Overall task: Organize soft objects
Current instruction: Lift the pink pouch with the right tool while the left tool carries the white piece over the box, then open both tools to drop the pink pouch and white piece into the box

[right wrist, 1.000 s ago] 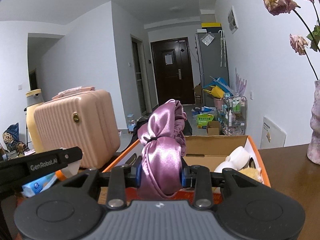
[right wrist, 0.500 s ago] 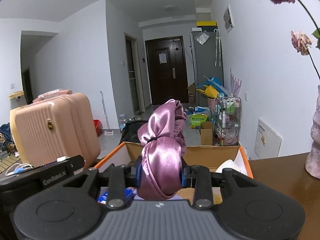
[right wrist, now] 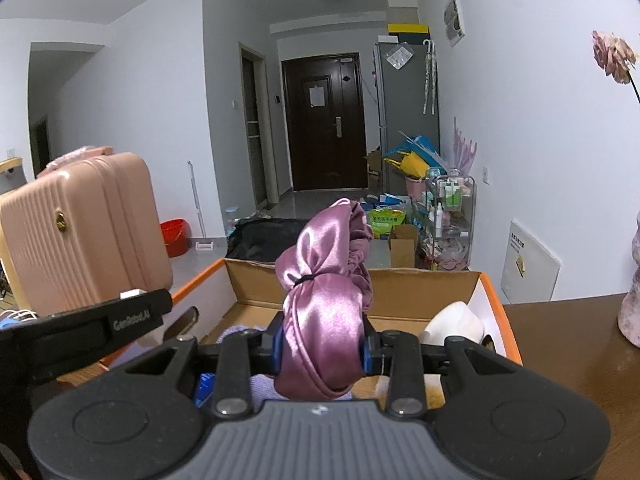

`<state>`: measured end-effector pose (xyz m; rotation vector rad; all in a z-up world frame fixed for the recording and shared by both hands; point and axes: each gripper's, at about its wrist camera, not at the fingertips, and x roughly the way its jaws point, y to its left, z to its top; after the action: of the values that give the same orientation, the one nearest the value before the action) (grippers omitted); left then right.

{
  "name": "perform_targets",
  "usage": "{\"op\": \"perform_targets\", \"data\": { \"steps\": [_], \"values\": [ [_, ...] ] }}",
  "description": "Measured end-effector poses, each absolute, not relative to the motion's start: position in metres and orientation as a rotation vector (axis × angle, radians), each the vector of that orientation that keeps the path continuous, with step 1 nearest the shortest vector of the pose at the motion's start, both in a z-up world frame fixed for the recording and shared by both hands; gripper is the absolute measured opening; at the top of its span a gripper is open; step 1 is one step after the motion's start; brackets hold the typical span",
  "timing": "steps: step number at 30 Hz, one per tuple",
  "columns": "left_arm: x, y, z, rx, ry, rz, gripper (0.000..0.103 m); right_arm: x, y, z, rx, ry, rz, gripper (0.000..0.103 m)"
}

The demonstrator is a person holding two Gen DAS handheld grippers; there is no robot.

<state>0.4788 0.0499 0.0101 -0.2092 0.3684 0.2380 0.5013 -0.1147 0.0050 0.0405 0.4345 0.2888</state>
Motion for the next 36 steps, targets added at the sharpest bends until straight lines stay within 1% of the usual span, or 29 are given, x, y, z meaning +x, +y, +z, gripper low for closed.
{"op": "perform_targets", "data": {
  "steps": [8, 13, 14, 15, 16, 17, 18, 19, 20, 21, 23, 24, 25, 26, 36],
  "values": [
    [0.492, 0.045, 0.002, -0.154, 0.379, 0.248, 0.019, 0.506, -0.119, -0.005, 0.051, 0.434, 0.267, 0.033],
    [0.498, 0.045, -0.004, -0.137, 0.393, 0.25, 0.019, 0.51, -0.12, -0.01, 0.06, 0.464, 0.266, 0.034],
    [0.499, 0.045, -0.004, -0.135, 0.392, 0.249, 0.02, 0.511, -0.12, -0.01, 0.06, 0.469, 0.264, 0.036],
    [0.499, 0.045, -0.004, -0.134, 0.394, 0.247, 0.021, 0.511, -0.12, -0.01, 0.06, 0.473, 0.259, 0.042],
    [0.499, 0.045, -0.004, -0.135, 0.397, 0.244, 0.022, 0.511, -0.121, -0.01, 0.064, 0.476, 0.253, 0.045],
    [0.499, 0.046, -0.005, -0.139, 0.402, 0.238, 0.026, 0.511, -0.123, -0.01, 0.074, 0.475, 0.245, 0.049],
    [0.499, 0.047, -0.006, -0.147, 0.402, 0.233, 0.03, 0.51, -0.125, -0.01, 0.084, 0.474, 0.243, 0.059],
    [0.499, 0.048, -0.006, -0.155, 0.401, 0.224, 0.045, 0.509, -0.126, -0.009, 0.094, 0.471, 0.239, 0.063],
    [0.499, 0.048, -0.006, -0.158, 0.401, 0.22, 0.062, 0.509, -0.128, -0.009, 0.1, 0.466, 0.227, 0.073],
    [0.499, 0.049, -0.006, -0.159, 0.4, 0.224, 0.069, 0.509, -0.129, -0.009, 0.104, 0.464, 0.216, 0.082],
    [0.496, 0.05, -0.007, -0.161, 0.387, 0.248, 0.095, 0.509, -0.131, -0.009, 0.116, 0.459, 0.202, 0.09],
    [0.494, 0.051, -0.006, -0.161, 0.377, 0.267, 0.101, 0.509, -0.132, -0.009, 0.122, 0.457, 0.196, 0.096],
    [0.492, 0.051, -0.005, -0.166, 0.368, 0.278, 0.103, 0.509, -0.133, -0.009, 0.126, 0.457, 0.188, 0.099],
    [0.49, 0.052, -0.005, -0.171, 0.36, 0.29, 0.103, 0.51, -0.134, -0.008, 0.13, 0.455, 0.181, 0.103],
    [0.486, 0.051, -0.002, -0.146, 0.353, 0.314, 0.103, 0.51, -0.138, -0.007, 0.151, 0.447, 0.176, 0.103]
  ]
}}
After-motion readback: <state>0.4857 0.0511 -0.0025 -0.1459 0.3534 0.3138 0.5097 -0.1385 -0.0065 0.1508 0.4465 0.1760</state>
